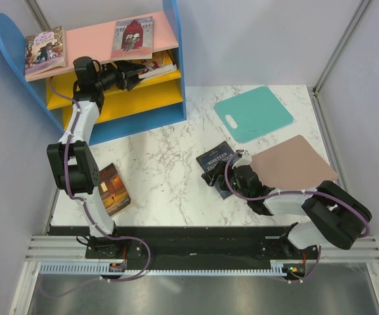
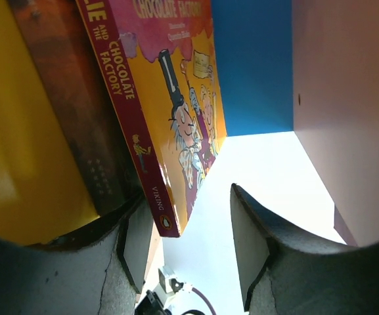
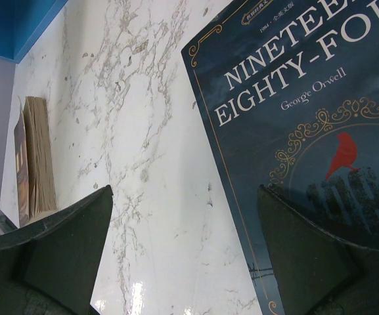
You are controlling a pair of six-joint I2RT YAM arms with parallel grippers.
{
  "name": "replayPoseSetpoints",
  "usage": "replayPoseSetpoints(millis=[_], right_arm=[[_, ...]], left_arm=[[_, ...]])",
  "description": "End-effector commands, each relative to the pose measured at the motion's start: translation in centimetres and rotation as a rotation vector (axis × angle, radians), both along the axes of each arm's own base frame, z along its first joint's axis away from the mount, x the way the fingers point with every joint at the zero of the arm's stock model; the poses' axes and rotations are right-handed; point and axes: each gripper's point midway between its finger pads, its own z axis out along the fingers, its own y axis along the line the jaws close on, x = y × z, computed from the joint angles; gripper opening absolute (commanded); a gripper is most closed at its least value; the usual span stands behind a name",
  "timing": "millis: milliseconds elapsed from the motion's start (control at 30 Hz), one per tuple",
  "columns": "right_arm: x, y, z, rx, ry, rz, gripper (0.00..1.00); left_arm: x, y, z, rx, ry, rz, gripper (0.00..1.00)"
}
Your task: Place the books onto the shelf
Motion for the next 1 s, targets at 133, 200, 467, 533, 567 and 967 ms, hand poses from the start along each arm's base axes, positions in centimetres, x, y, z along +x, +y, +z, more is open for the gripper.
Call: replayPoseSetpoints(millis=[133,200,467,533,567,967], right_arm=[[-1.3,-0.8,-2.5,-0.076,0.068,0.018,0.98],[-1.4,-0.8,-2.5,-0.076,0.072,0.018,0.98],[-1.3,-0.9,-2.5,-0.076,0.070,0.015,0.98],[-1.3,-0.9,-2.6,-0.079,0.070,0.016,0.98],[-1.3,-0.8,-2.6,-0.078,0.071,0.018,0.98],[-1.2,-0.8,-2.6,-0.079,0.072,0.018,0.98]], left_arm=[[-0.3,1.5,-1.8,0.170,0.057,0.047,0.58],[-0.4,1.3,-1.7,0.172,0.056,0.025,0.58],[-1.3,-0.1,-2.1,0.099,0.093,-0.101,0.58],[-1.7,-0.2,-2.7,0.093,0.110,-0.115,0.58],[-1.9,-0.2,-2.6,0.096,0.105,-0.118,0.58],[-3.7,0.0,-3.1,0.156,0.065,-0.116,0.59]])
